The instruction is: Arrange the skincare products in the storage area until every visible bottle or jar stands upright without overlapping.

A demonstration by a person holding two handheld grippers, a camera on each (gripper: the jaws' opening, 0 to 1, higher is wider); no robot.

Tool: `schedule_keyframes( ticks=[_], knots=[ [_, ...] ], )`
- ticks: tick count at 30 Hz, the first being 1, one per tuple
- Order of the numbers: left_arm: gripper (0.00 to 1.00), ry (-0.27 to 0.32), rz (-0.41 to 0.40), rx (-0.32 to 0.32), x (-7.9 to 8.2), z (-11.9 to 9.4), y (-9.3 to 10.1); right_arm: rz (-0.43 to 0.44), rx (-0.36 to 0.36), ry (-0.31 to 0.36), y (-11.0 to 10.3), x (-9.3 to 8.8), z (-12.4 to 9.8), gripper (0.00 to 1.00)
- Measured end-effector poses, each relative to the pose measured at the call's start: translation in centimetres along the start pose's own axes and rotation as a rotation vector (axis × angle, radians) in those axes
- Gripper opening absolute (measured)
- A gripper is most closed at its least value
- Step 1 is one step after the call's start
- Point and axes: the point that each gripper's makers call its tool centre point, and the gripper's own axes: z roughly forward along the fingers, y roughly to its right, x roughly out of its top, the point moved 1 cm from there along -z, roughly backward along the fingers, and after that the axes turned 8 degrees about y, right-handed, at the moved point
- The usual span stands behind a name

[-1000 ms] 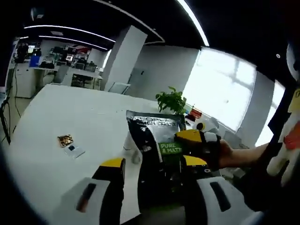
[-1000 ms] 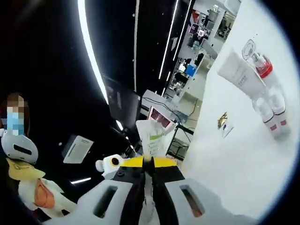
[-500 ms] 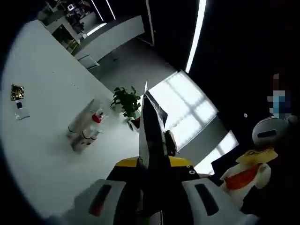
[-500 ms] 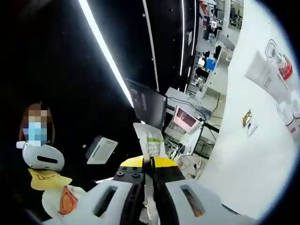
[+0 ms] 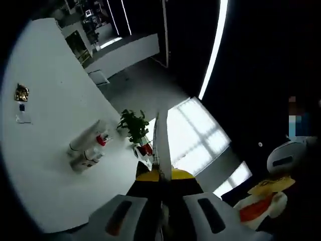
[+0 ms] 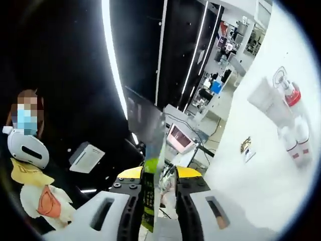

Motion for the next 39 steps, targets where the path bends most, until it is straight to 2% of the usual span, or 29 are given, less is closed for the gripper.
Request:
schedule_keyframes(
  ticks=[2, 5, 6, 7, 8, 12, 14, 16, 18, 19, 21, 23, 29, 32, 33, 36, 39],
  knots=[
    [0.00, -0.005, 0.004, 0.003, 0.1, 0.0, -0.1, 0.018, 0.005, 0.004, 0.0, -0.3, 0.0, 0.22],
    [0.00, -0.022, 0.028, 0.025, 0.2, 0.0, -0.5, -0.014, 0.020, 0.021, -0.4, -0.2, 0.1, 0.15],
    [0.00, -0.016, 0.030, 0.030, 0.5, 0.0, -0.5, -0.038, -0.005, 0.065, 0.0, 0.5, 0.1, 0.11],
    [0.00, -0.015, 0.039, 0.040, 0.6, -0.1, -0.7, -0.045, 0.000, 0.081, -0.1, 0.8, 0.1, 0.08],
    [0.00, -0.030, 0.064, 0.071, 0.6, -0.1, -1.2, -0.032, 0.012, 0.079, -0.2, 0.8, -0.1, 0.06],
    [0.00, -0.058, 0.126, 0.106, 0.7, 0.1, -1.6, 0.031, -0.002, 0.092, -0.4, 1.0, 0.1, 0.01],
    [0.00, -0.085, 0.196, 0.123, 0.8, 0.3, -1.9, 0.039, -0.007, 0.102, -0.4, 1.0, 0.0, 0.01],
    [0.04, -0.088, 0.304, 0.156, 1.0, 0.5, -2.3, 0.060, -0.023, 0.120, -0.1, 1.2, -0.1, 0.01],
    [0.09, -0.130, 0.348, 0.183, 0.3, 0.4, -2.8, 0.074, -0.027, 0.136, -0.2, 1.3, 0.0, 0.01],
    [0.14, -0.148, 0.350, 0.201, -0.1, 0.3, -3.2, 0.079, -0.029, 0.143, -0.2, 1.4, 0.0, 0.01],
    [0.21, -0.158, 0.324, 0.198, -0.8, 0.1, -3.3, 0.096, -0.031, 0.154, -0.2, 1.6, 0.0, 0.01],
    [0.23, -0.150, 0.265, 0.185, -1.4, -0.3, -3.3, 0.105, -0.034, 0.160, -0.1, 1.7, -0.1, 0.01],
    [0.12, -0.146, 0.184, 0.206, -2.6, -1.6, -4.0, 0.118, -0.085, 0.163, 0.9, 1.3, -0.6, 0.01],
    [0.00, -0.120, 0.164, 0.192, -2.3, -2.0, -3.6, 0.105, -0.163, 0.158, 2.3, 1.1, -1.2, 0.01],
    [0.00, -0.111, 0.127, 0.191, -2.3, -2.0, -3.3, 0.103, -0.190, 0.144, 2.8, 0.8, -1.3, 0.01],
    [0.00, -0.103, 0.150, 0.190, -2.2, -2.0, -3.5, 0.110, -0.227, 0.136, 3.6, 0.3, -1.2, 0.01],
    [0.00, -0.062, 0.107, 0.173, -1.9, -2.0, -3.4, 0.102, -0.247, 0.124, 3.9, 0.0, -1.1, 0.02]
  ],
)
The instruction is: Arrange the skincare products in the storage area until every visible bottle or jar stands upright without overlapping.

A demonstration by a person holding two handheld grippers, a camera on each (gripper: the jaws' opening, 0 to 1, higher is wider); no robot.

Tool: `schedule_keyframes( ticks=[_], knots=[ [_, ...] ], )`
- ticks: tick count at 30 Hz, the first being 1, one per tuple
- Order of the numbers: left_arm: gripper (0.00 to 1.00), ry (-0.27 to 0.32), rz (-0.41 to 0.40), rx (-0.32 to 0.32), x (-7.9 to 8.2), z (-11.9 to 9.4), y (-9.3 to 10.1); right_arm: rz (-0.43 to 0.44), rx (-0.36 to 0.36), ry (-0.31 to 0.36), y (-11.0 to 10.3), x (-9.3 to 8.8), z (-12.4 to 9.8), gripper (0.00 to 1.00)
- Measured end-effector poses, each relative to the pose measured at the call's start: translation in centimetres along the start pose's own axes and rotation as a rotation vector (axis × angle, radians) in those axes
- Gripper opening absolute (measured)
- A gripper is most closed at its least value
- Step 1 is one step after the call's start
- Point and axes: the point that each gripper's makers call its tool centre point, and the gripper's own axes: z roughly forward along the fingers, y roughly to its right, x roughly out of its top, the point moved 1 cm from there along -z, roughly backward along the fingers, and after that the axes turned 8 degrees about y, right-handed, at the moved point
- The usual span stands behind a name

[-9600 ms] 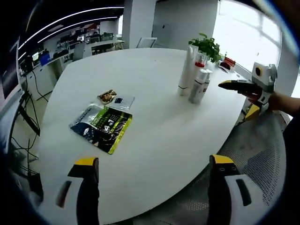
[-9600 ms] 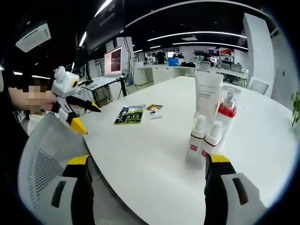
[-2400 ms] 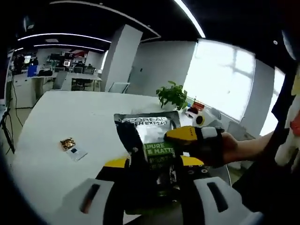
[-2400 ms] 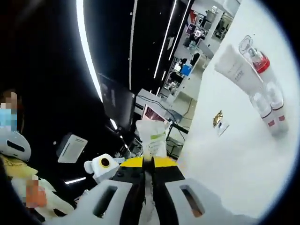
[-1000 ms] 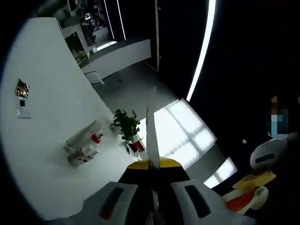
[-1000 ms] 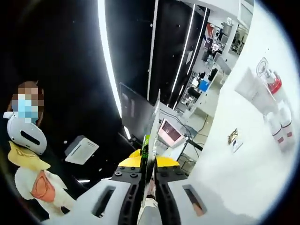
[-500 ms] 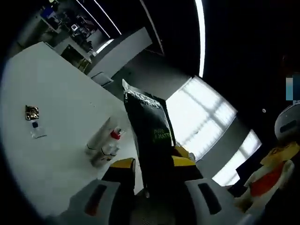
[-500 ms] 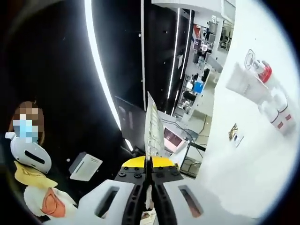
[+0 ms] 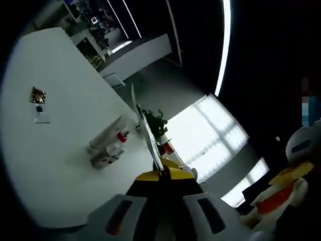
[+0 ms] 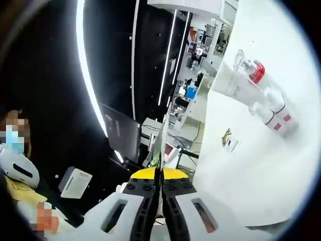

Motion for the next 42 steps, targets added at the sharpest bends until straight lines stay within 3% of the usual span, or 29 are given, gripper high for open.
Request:
schedule_keyframes(
  ticks=[7, 18, 24, 27, 34, 42],
  knots=[
    [0.00, -0.020, 0.007, 0.018, -0.4, 0.3, -0.6, -0.129, 0.010, 0.016, -0.2, -0.1, -0.3, 0.08],
    [0.00, -0.025, -0.002, 0.028, -0.1, 1.2, -1.4, -0.198, 0.024, -0.026, -0.3, -0.5, -0.6, 0.37],
    [0.00, -0.030, -0.003, 0.054, -0.1, 1.8, -2.5, -0.263, 0.014, -0.056, 0.2, -0.5, -0.7, 0.59],
    [0.00, -0.043, -0.001, 0.070, -0.1, 2.1, -3.3, -0.325, -0.013, -0.075, 0.9, -0.3, -0.9, 0.68],
    [0.00, -0.062, 0.012, 0.086, 0.1, 2.7, -4.4, -0.376, -0.070, -0.073, 2.2, 0.3, -1.3, 0.96],
    [0.00, -0.092, 0.028, 0.112, 0.4, 3.4, -6.5, -0.433, -0.110, -0.109, 3.4, 0.4, -1.9, 0.99]
  ],
)
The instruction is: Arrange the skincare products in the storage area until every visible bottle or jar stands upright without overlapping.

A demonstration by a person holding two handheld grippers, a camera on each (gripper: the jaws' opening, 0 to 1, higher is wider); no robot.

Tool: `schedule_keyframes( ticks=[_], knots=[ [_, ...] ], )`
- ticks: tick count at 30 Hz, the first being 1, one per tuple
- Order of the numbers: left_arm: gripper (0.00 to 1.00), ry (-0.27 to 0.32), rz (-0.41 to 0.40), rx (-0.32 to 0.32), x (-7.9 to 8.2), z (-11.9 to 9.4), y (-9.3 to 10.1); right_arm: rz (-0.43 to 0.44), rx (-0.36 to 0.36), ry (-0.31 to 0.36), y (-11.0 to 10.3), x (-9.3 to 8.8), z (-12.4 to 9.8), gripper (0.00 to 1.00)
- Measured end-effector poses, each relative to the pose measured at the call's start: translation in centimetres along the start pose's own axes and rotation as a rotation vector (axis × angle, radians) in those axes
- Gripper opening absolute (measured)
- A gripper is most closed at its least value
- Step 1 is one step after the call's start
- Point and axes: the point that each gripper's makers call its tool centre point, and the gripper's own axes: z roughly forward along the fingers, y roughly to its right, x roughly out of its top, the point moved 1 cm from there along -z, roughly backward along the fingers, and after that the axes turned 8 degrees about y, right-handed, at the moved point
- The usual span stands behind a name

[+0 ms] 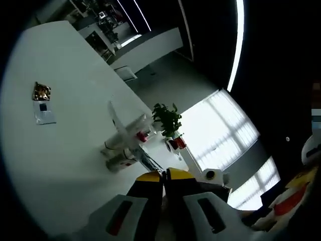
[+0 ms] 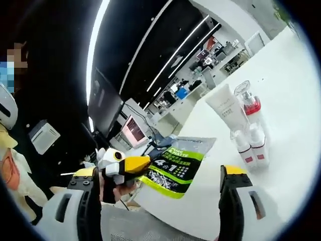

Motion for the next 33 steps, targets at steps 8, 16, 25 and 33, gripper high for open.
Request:
schedule_keyframes(
  ticks=[8, 16, 25, 33],
  knots=[
    [0.00, -0.030, 0.012, 0.023, -0.2, 0.8, -1.8, -0.140, -0.055, -0.078, 1.4, -0.7, -0.6, 1.00],
    [0.00, -0.072, 0.039, 0.063, -0.7, 2.1, -4.1, -0.295, -0.115, -0.155, 2.8, -1.5, -1.5, 1.00],
    [0.00, -0.118, 0.064, 0.090, -1.3, 3.6, -6.0, -0.378, -0.166, -0.168, 4.4, -0.8, -2.0, 1.00],
    [0.00, -0.149, 0.072, 0.116, -1.8, 4.4, -7.6, -0.476, -0.221, -0.195, 5.6, -0.4, -2.7, 1.00]
  ],
)
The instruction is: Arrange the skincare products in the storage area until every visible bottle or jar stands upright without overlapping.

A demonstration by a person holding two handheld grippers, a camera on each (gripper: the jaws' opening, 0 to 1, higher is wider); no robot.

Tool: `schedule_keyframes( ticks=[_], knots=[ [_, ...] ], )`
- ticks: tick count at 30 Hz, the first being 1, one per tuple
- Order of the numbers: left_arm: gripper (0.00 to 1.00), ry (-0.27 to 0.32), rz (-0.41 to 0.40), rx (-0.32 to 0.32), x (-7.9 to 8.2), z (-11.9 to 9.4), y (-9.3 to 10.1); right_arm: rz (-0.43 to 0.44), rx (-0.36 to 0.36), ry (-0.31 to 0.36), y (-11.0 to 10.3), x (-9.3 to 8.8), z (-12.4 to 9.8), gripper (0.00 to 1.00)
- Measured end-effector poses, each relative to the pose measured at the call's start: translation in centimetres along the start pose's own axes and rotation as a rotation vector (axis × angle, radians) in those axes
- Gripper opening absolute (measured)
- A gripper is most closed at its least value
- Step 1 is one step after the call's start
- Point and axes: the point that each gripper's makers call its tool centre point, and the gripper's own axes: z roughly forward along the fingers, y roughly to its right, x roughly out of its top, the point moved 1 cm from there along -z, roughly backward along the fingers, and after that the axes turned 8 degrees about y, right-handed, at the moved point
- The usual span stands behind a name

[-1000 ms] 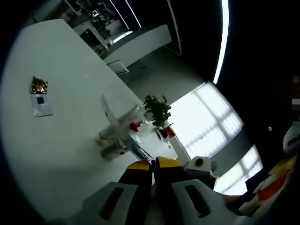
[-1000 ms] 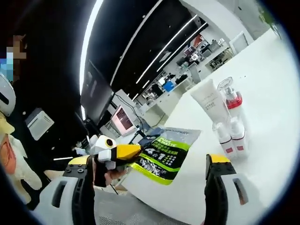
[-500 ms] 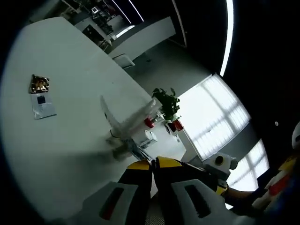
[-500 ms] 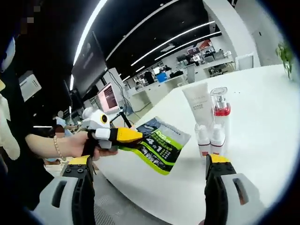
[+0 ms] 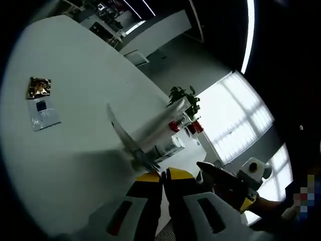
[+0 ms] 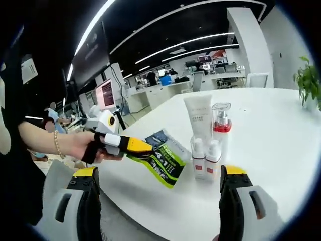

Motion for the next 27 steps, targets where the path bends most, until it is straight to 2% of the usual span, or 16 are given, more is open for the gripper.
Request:
schedule_keyframes(
  ticks=[4, 9, 18, 19, 22, 25, 27],
  knots=[
    [0.00, -0.011, 0.008, 0.011, -0.1, 0.3, -0.6, 0.007, -0.015, 0.004, 0.4, 0.1, -0.3, 1.00],
    [0.00, -0.022, 0.021, 0.033, -0.1, 0.6, -1.6, -0.023, -0.038, -0.008, 1.2, 0.0, -0.8, 1.00],
    [0.00, -0.062, 0.076, 0.120, -1.5, 0.6, -3.6, -0.014, -0.087, 0.001, 2.7, 0.1, -1.7, 1.00],
    [0.00, -0.071, 0.087, 0.129, -1.7, 0.6, -4.4, -0.013, -0.089, 0.001, 2.7, 0.0, -1.7, 1.00],
    [0.00, -0.085, 0.107, 0.163, -2.0, 0.5, -4.8, -0.014, -0.090, 0.001, 2.6, 0.1, -1.6, 1.00],
    [0.00, -0.109, 0.160, 0.207, -2.6, 0.4, -5.7, -0.015, -0.090, -0.002, 2.6, 0.0, -1.7, 1.00],
    [0.01, -0.109, 0.173, 0.213, -2.7, 0.4, -6.1, -0.014, -0.091, -0.002, 2.6, 0.0, -1.7, 1.00]
  ],
)
